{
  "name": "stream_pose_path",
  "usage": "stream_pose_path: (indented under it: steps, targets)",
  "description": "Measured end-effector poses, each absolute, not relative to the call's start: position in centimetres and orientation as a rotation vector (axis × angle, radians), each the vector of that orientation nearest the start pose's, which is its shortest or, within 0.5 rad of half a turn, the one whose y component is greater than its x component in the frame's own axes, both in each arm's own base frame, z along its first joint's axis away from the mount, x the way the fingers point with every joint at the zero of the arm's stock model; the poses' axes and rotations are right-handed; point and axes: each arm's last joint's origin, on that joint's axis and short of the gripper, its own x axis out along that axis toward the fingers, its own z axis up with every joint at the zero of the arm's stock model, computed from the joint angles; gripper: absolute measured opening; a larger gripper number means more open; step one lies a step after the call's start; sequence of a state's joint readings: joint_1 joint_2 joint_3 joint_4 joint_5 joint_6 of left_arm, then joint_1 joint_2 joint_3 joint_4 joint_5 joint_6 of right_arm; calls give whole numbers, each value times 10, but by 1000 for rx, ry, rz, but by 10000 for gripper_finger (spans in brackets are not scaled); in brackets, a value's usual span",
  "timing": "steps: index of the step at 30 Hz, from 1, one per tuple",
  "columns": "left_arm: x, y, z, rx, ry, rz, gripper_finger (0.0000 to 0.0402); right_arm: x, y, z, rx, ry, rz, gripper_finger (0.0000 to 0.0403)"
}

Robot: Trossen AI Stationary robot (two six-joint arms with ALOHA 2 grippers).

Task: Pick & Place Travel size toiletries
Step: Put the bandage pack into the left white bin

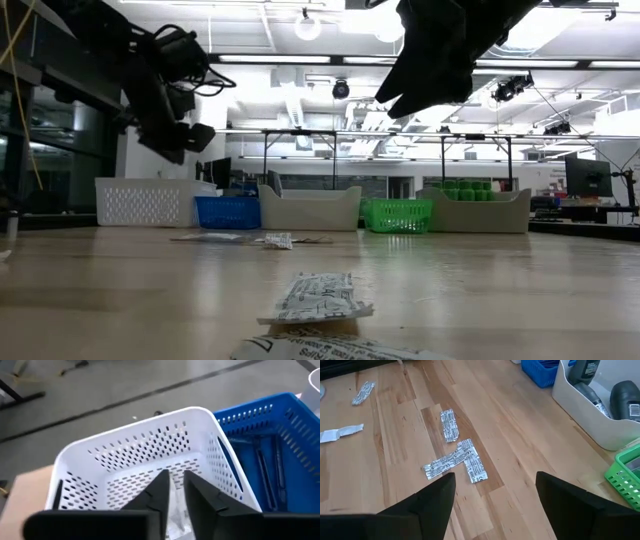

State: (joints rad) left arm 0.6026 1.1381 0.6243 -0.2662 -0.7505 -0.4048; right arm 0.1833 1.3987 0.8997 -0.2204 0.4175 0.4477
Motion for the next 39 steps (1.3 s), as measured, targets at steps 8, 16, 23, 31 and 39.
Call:
stream_pose_path:
  steps: [8,16,23,31,39]
  targets:
    - [162,138,228,-315,643,1301,136,287,41,237,210,624,-367,271]
    - [146,94,271,-514,993,954,131,286,42,236,196,647,-340,271]
    - [136,39,270,-665,1200,804,124,286,42,236,171,651,-331,271]
    - [142,-13,268,-724,1219,724,124,286,42,236,177,652,-317,271]
    - [140,-58,261,-728,1245,718,124,287,43,236,202,643,-310,270]
